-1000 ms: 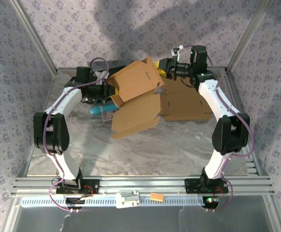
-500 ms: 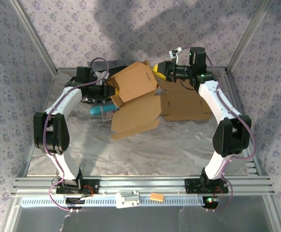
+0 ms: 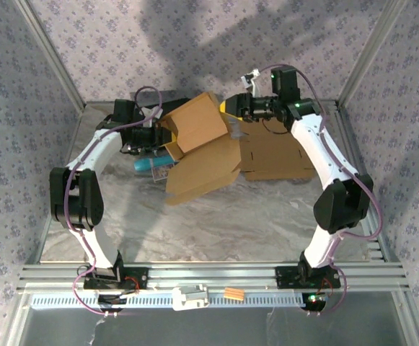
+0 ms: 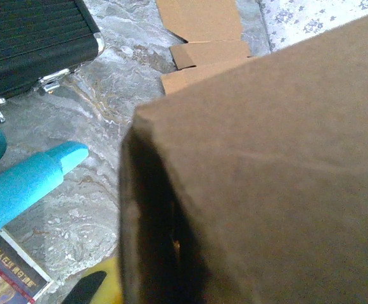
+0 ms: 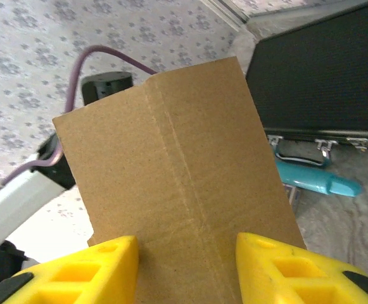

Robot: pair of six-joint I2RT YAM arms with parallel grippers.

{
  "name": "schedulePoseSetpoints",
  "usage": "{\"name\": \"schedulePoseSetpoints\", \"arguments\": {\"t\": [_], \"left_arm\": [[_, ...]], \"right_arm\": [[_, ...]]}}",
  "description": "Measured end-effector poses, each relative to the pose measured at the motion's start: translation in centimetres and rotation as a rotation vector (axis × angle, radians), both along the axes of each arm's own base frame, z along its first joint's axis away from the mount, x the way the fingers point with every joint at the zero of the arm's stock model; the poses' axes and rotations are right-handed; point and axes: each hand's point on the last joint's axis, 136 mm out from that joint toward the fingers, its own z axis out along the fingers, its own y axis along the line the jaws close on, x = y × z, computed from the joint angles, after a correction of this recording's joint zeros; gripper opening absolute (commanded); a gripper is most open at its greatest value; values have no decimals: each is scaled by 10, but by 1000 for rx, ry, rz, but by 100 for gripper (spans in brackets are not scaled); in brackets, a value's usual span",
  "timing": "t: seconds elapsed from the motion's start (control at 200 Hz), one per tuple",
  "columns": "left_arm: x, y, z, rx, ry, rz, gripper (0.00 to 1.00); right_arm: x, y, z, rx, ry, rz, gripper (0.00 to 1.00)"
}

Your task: Fold the paper box

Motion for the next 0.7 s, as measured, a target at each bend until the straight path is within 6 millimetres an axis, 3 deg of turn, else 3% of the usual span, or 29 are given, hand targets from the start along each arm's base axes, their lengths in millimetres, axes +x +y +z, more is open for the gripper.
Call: {"name": "schedulePoseSetpoints", "arguments": {"t": [0.215,0.7], "left_arm": [[-1,1,-4,25,-1,0,0],[-8,3,-14,75,22,-5,0]], "right_arm": [[-2,6,-23,-112,-3,-11,47],[7,9,-51,-420,-120,-81,49]]}}
